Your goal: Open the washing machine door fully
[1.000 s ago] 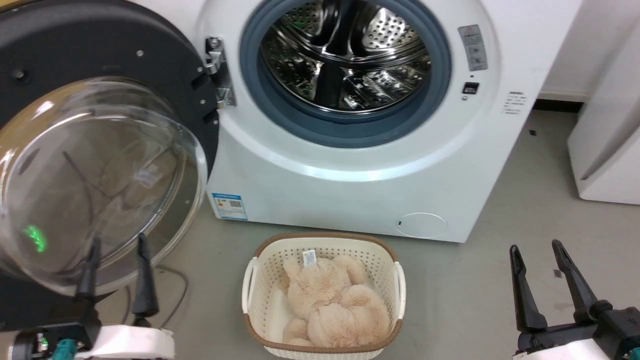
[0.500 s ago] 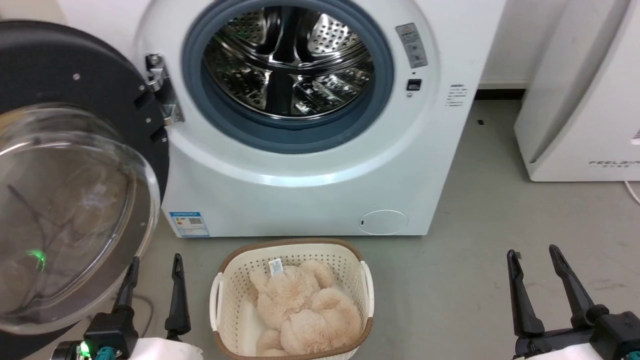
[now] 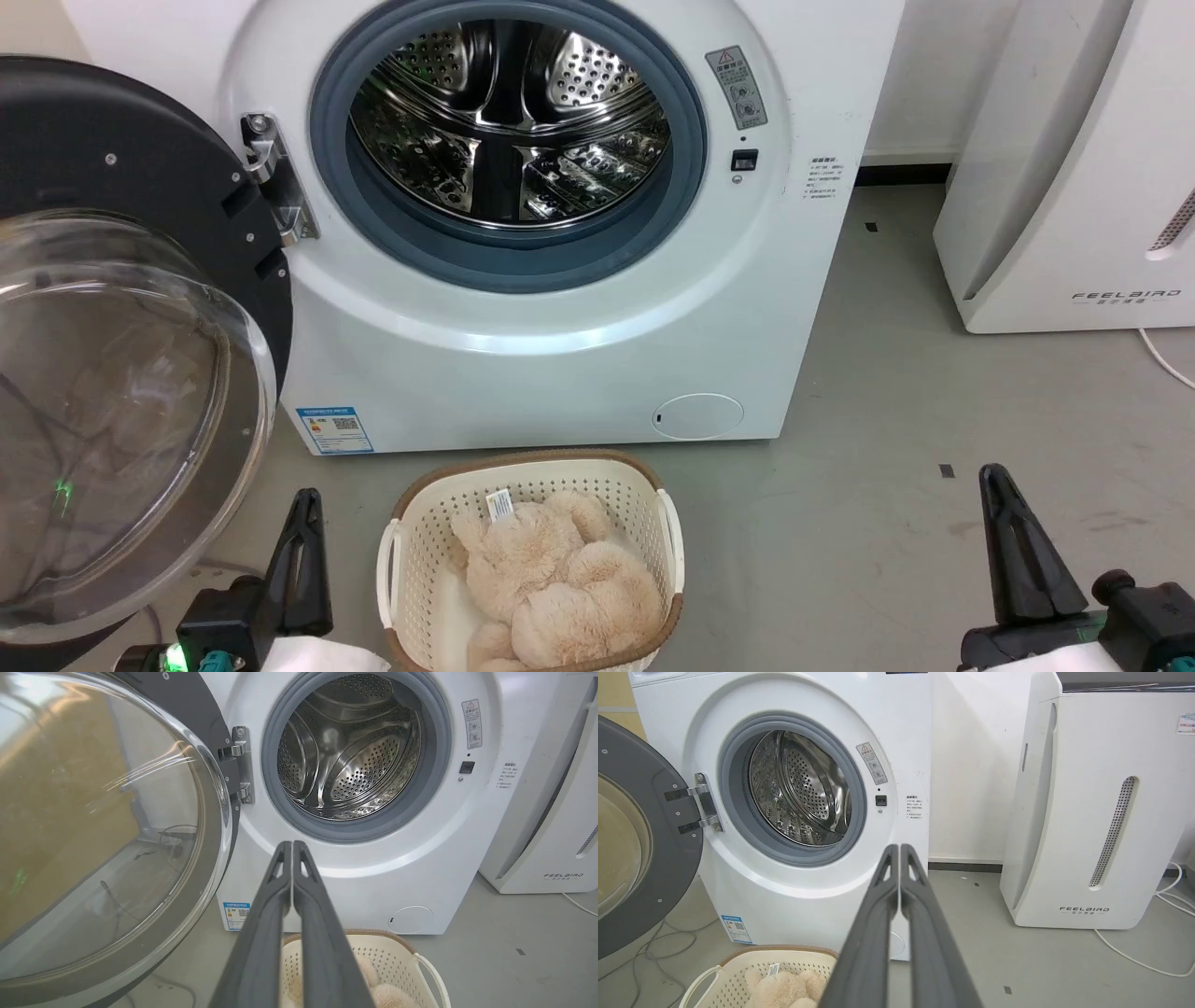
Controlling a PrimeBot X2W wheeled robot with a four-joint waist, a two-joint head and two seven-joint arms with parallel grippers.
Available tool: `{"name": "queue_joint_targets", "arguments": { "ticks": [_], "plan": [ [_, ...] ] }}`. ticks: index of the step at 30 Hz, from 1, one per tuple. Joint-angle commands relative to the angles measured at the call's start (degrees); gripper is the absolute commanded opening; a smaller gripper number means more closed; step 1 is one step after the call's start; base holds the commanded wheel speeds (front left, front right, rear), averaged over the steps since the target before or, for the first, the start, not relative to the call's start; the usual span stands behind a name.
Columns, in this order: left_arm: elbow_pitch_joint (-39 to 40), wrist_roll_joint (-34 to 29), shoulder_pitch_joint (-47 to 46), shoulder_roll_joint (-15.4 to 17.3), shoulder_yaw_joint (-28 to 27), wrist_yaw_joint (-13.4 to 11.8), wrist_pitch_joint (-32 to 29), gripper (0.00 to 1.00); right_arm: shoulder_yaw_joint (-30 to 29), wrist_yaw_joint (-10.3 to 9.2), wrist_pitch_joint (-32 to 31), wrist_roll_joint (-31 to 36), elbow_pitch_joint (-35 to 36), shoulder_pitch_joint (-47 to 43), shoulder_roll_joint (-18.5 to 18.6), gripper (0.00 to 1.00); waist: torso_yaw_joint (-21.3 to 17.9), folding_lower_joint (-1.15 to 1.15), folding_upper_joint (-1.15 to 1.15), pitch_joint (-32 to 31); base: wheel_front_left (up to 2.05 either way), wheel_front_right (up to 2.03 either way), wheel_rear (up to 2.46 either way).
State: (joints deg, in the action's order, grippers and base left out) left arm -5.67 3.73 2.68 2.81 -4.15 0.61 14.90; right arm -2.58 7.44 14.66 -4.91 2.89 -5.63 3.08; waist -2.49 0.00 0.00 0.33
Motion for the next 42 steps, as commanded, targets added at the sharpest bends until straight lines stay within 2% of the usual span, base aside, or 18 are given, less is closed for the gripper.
{"name": "queue_joint_targets", "arguments": {
  "ticks": [1,42],
  "plan": [
    [0.1,-0.08,-0.05,0.0,0.09,-0.01,-0.29,0.0,0.05,0.0,-0.24,0.1,-0.06,0.11,0.0,0.0,0.05,0.0,0.0,-0.01,0.0,0.0,0.0],
    [1.92,-1.27,-0.91,0.02,1.42,-0.21,-5.05,0.0,0.87,0.02,-4.94,1.67,-0.98,1.91,-0.07,0.0,0.84,0.0,0.0,-0.11,0.0,0.0,0.0]
  ]
}}
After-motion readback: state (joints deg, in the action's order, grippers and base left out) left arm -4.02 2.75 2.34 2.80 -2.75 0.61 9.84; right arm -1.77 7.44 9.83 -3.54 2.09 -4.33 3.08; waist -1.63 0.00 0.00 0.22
